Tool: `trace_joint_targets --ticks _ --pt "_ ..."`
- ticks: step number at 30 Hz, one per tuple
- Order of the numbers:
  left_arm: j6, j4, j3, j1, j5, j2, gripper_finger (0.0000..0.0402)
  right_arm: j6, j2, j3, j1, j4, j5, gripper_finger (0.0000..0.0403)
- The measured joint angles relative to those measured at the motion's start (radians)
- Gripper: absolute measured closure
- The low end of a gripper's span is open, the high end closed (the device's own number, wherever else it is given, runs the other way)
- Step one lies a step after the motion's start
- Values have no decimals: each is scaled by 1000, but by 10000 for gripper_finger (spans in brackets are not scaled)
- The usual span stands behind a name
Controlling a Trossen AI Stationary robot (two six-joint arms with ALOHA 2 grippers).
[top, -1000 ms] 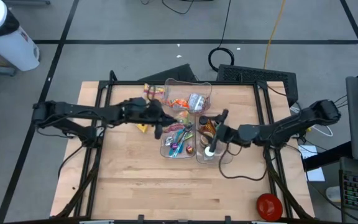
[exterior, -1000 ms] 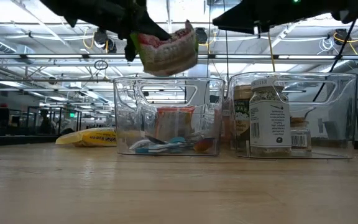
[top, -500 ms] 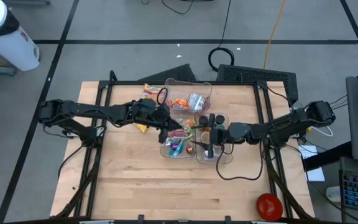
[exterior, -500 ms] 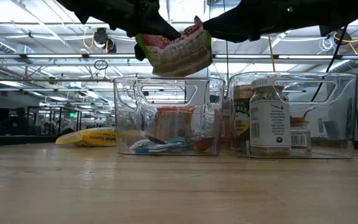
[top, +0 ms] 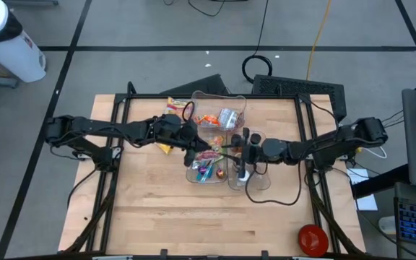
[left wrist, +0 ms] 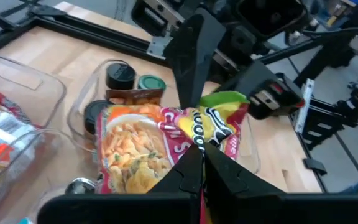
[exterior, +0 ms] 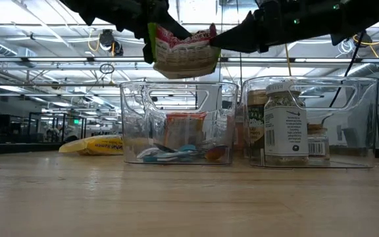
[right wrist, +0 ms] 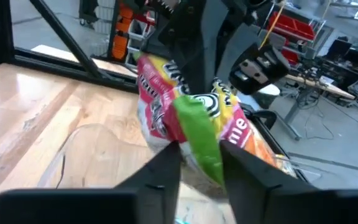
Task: Pick & Place Food Item
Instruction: Put the green noodle pack into the top transparent bin
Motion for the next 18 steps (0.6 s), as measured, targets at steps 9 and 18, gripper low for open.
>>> trace_joint_targets --ticks 9,18 --pt "28 -1 0 13 4 -9 378 -30 9 -1 0 8 2 395" --pt "42 -100 0 115 -23 -163 356 -53 -61 -1 22 -41 4 401"
